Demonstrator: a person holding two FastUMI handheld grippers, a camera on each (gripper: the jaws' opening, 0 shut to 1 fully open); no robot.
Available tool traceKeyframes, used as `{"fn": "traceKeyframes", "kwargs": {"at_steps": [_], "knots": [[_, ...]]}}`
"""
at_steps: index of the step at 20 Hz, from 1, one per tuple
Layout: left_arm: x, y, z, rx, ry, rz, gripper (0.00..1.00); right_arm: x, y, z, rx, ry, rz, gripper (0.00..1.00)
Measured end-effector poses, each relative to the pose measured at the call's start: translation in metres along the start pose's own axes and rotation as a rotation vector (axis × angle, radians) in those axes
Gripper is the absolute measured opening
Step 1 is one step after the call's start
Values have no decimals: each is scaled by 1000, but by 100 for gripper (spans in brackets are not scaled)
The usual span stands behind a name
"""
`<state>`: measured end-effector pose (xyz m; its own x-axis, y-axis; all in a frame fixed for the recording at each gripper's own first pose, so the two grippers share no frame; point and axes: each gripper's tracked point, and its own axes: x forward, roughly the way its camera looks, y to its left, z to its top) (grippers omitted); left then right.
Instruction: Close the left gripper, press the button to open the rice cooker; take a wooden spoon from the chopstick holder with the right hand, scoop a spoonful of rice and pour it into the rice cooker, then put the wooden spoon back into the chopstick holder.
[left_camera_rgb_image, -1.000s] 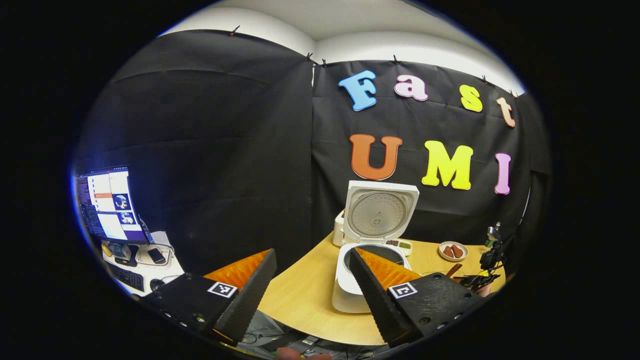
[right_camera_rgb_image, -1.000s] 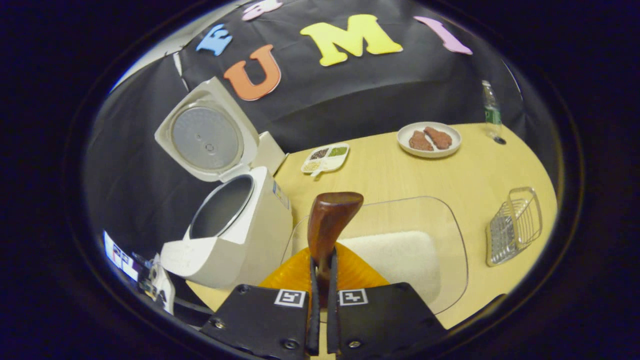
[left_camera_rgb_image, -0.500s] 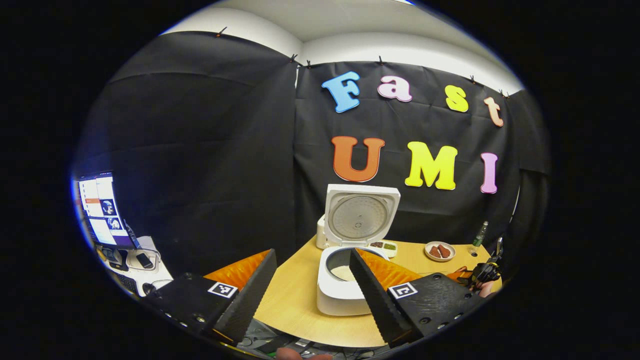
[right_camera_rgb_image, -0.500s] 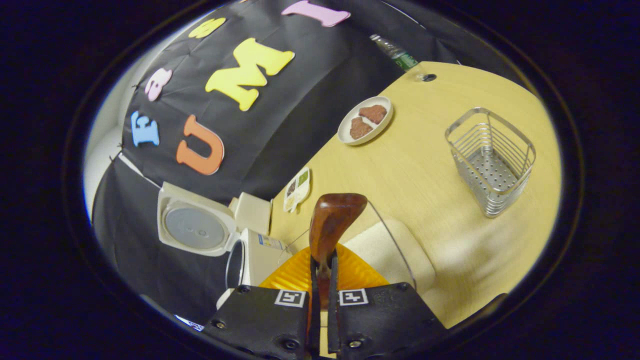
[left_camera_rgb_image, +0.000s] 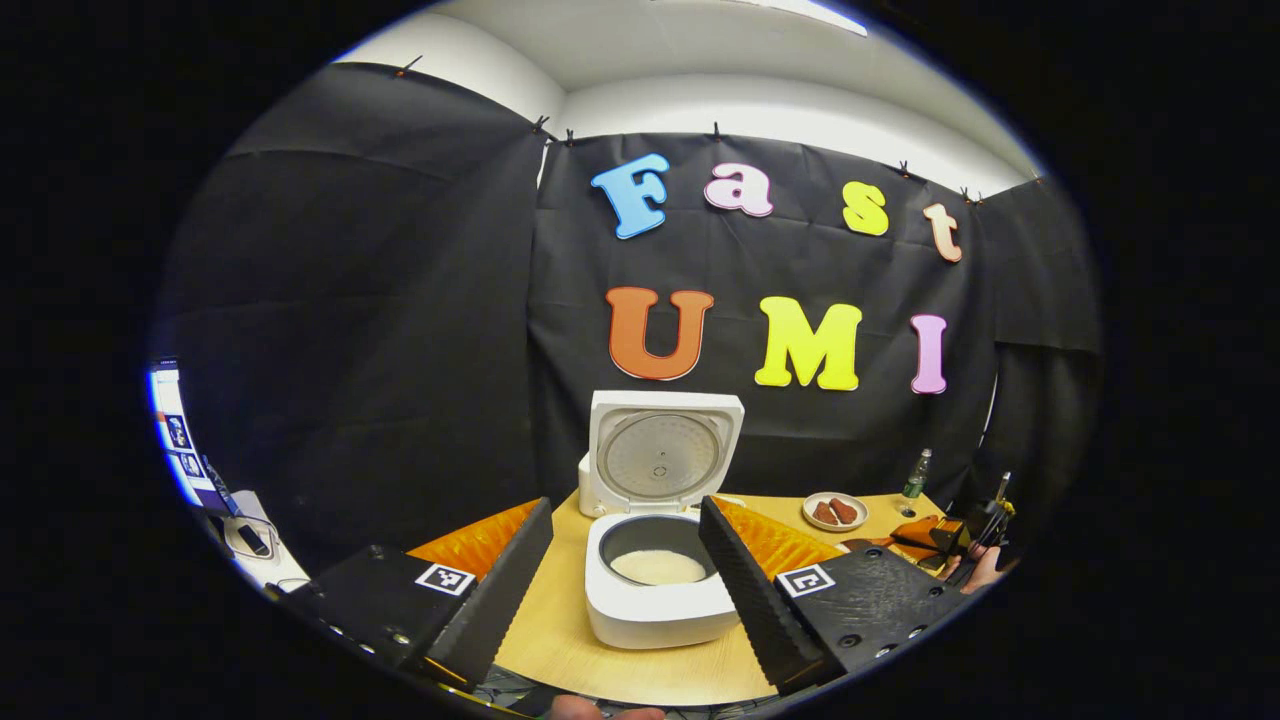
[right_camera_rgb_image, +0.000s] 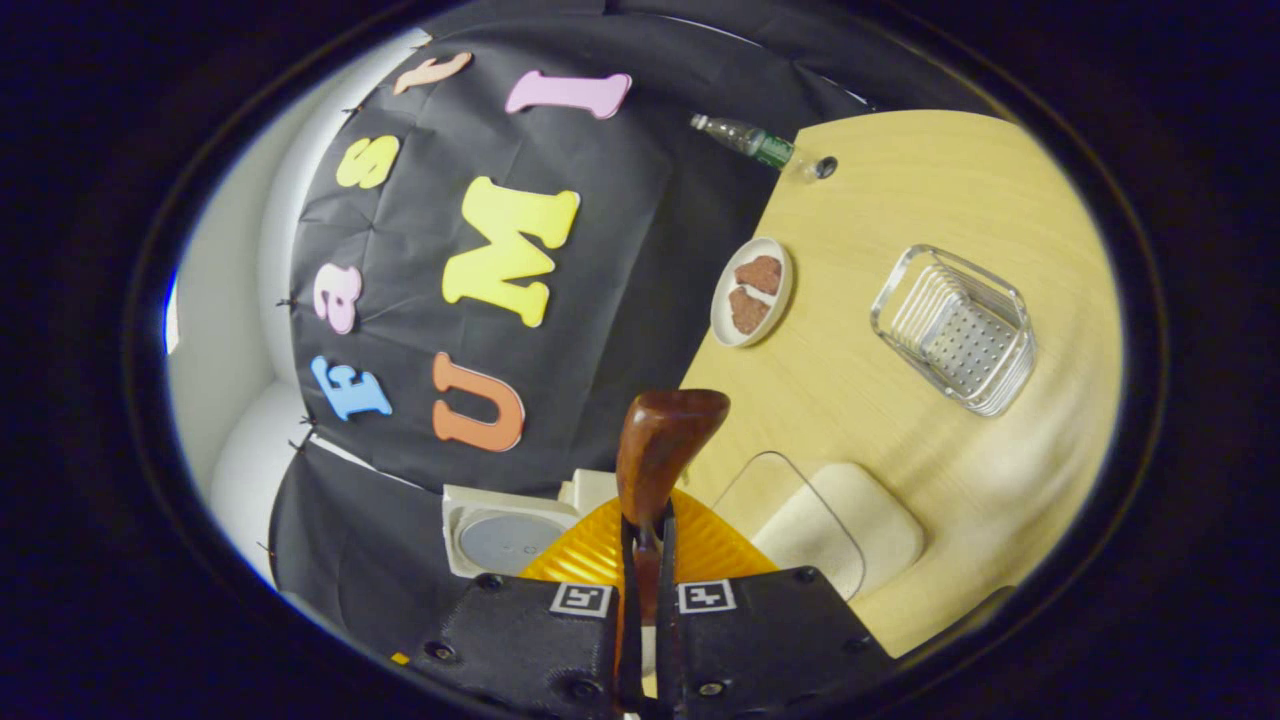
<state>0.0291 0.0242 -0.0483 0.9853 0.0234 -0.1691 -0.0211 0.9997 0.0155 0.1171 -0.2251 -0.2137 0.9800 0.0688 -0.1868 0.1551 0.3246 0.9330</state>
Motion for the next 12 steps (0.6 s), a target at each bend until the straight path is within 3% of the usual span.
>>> {"fn": "traceKeyframes", "kwargs": {"at_steps": [8,12], "knots": [[-13,13,-8,52,-42,-67,94,39,101,-46,-58,14,104,11],[-22,38,-6,51,-57,-70,94,57,135,-82,-176,54,104,11]]}}
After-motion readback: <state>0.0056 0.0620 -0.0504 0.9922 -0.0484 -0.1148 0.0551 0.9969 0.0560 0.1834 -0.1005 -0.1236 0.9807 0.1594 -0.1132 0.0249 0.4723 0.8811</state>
